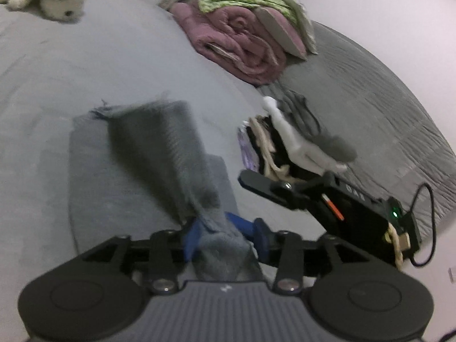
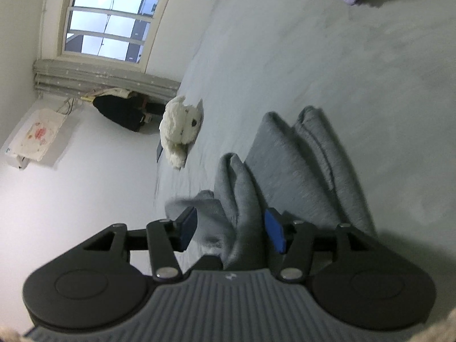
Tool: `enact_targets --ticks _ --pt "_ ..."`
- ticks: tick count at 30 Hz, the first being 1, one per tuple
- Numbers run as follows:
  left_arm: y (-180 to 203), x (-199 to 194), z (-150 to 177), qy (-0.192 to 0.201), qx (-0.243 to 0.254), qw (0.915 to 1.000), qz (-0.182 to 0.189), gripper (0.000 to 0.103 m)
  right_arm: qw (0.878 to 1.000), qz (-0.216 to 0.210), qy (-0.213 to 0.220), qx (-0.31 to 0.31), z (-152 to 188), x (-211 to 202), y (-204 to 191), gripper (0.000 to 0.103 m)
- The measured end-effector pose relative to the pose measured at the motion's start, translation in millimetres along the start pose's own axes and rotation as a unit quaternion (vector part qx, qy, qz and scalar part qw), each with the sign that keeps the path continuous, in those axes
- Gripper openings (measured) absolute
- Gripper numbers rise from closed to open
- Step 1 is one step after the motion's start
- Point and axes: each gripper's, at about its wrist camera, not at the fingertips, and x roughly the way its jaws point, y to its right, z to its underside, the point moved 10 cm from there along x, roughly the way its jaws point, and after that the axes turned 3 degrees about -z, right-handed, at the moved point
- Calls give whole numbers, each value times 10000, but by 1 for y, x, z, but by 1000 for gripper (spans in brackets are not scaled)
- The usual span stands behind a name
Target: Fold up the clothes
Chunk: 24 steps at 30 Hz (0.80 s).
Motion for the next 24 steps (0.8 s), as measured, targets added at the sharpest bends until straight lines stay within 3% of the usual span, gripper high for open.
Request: enact_targets --ticks 6,12,16,18,21,24 --pt "18 -13 0 -2 225 9987 454 45 9998 -108 -57 141 -5 16 -2 58" --pt "20 -49 -17 401 206 9954 850 45 9995 -167 -105 247 -6 20 -2 59" --pt "7 -64 -29 698 110 9952 675 45 9994 -167 -142 251 -4 21 -3 59" --pt "-6 -65 -29 661 9 9966 487 41 9996 -127 -161 191 -3 24 -5 59" --pt "-21 -57 -18 320 11 9992 243 33 9999 26 -164 -26 0 28 -7 59" --pt "-28 -42 3 -95 215 9997 8 31 9993 200 -154 -280 2 32 -8 59"
